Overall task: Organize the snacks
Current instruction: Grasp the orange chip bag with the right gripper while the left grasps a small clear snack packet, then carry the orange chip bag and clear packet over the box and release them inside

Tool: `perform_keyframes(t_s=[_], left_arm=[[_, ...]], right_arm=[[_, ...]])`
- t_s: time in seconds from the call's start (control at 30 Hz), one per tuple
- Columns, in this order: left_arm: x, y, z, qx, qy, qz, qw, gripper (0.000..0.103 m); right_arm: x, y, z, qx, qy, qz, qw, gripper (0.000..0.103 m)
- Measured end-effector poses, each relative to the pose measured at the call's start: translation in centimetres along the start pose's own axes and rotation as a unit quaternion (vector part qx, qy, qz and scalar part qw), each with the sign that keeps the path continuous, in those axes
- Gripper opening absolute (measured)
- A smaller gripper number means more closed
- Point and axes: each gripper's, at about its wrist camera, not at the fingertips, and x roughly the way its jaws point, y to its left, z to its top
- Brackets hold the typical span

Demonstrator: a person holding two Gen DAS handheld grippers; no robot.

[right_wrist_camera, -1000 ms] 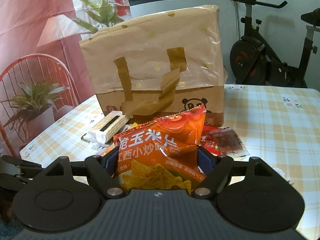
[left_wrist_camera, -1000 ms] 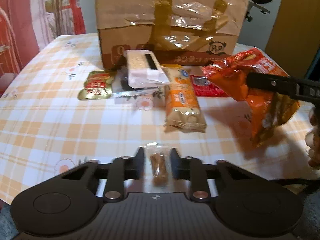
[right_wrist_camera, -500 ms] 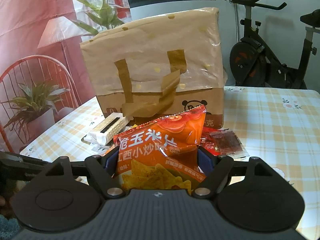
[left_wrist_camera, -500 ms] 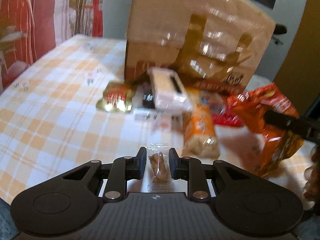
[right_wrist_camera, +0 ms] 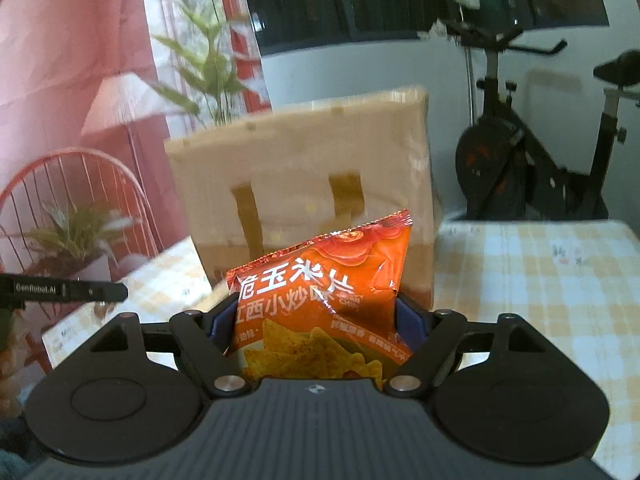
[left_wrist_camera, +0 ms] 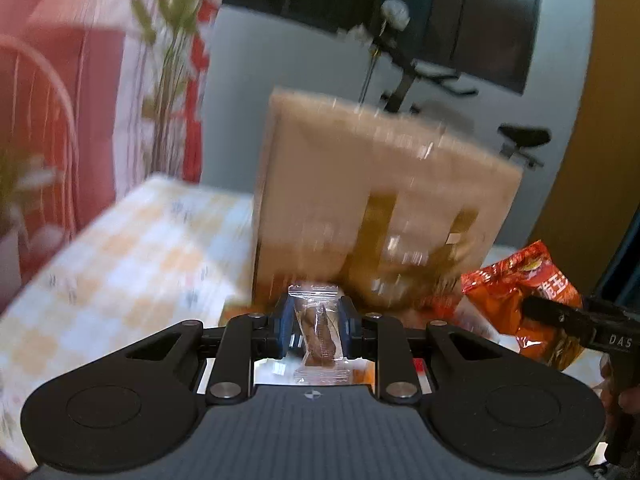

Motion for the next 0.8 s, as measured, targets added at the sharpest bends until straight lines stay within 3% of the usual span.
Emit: perform_keyframes(t_s=[0.33,0.63,0.8], left_arm=[[-0.2,-2.7,7.7,0.024,-0.069,-0.047,0.9962,0.025],[3.3,-3.6,12.3,0.032,-0.078,-0.074,0.9936,0.025],[6.4,-2.9,14.4,0.017,-0.081,-0.075,0.9937,0.025]], right_arm=[[-1.3,0.3,7.7,0.001,-0.081,0.034,0.996,0.080],[1.1,0.7,14.8,-0.022,-0.127,0.033,0.991,0.080],[4.7,0.7,17.6,-0.039,-0.122,0.015,0.992,0.080]])
